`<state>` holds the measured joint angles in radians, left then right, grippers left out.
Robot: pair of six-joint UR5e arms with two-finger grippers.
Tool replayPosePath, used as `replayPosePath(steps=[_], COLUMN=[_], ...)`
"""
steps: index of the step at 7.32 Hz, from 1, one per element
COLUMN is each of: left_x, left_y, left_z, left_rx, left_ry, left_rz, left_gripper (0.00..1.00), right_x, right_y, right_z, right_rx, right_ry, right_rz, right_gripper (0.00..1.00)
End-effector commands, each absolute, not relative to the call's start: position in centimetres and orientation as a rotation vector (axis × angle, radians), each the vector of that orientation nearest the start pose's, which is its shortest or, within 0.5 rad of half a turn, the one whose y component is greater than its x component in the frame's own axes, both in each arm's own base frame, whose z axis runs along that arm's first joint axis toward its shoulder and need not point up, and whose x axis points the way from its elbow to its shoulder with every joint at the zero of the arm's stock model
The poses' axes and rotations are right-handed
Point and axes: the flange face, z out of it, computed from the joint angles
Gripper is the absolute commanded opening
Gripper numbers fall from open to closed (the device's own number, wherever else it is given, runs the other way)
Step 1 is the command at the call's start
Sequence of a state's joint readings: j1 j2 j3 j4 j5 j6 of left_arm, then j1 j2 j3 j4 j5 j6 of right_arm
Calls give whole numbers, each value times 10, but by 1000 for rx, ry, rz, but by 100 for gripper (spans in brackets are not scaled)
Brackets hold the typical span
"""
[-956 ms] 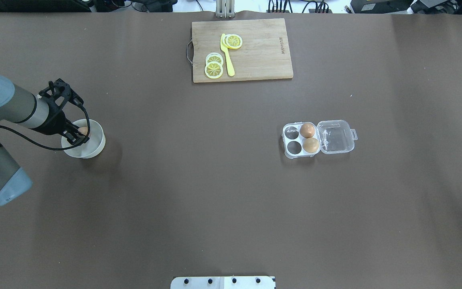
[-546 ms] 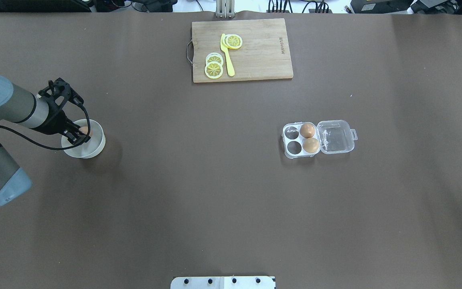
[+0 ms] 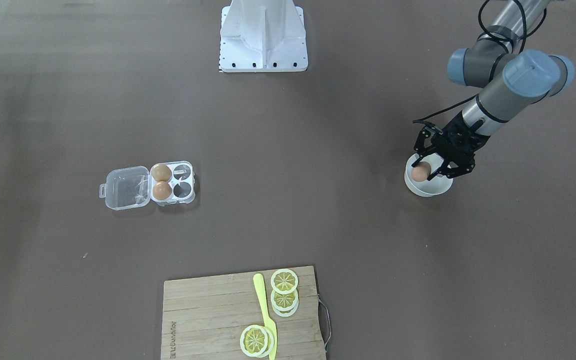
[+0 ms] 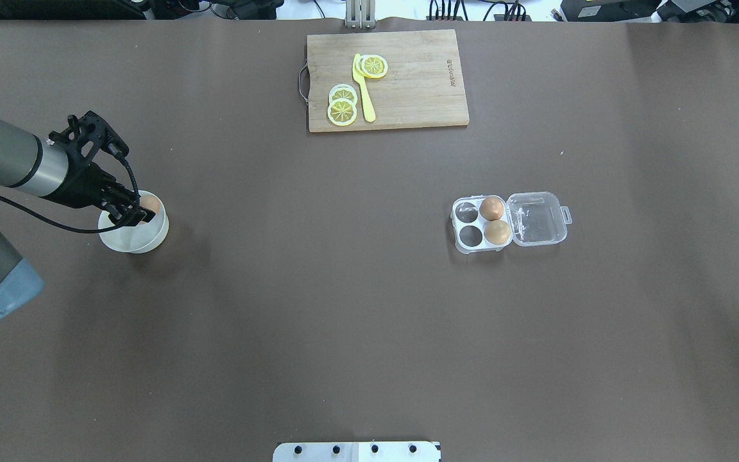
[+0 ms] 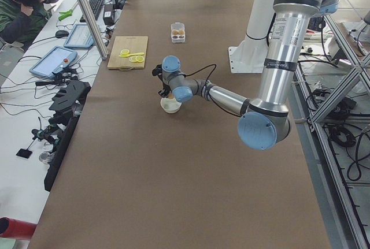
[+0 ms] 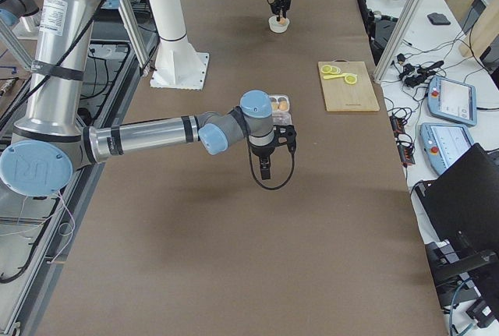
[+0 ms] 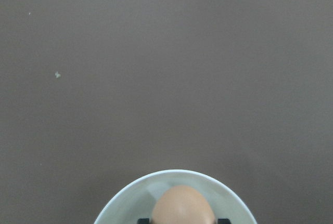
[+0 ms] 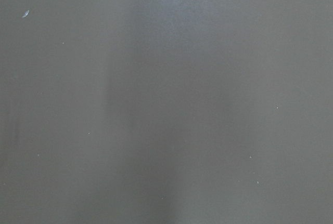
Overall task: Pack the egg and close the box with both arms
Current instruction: 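Lift the egg with the left gripper and carry it to the egg box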
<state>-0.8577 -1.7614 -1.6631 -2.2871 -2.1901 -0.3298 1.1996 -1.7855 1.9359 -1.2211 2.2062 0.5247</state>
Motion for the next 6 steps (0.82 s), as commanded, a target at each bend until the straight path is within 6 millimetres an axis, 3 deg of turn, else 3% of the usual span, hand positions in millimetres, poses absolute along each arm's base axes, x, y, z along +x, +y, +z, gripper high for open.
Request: replayPosePath(steps=[1,2,3,4,6], left_x=[327,350,390,431,491], left_y=[-477,-478,-475,-475,-447], left_z=[406,398,390,354,280], left_rx=[628,691,722,764,888], left_ry=[1160,1250,1353,1452,1553], left_rz=[599,628,641,646,605], left_gripper=[0,0,0,0,0], right_x=[-84,-85,-85,-85,-85], right_y=[-421,-422,-422,-422,-422], right_z=[541,541,541,541,540], right_rx=[164,165,165,165,166], right_ry=[-770,-771,-771,-771,-770], right_rz=[-11,-11,-10,-10,-9], right_gripper=[100,100,100,100,100])
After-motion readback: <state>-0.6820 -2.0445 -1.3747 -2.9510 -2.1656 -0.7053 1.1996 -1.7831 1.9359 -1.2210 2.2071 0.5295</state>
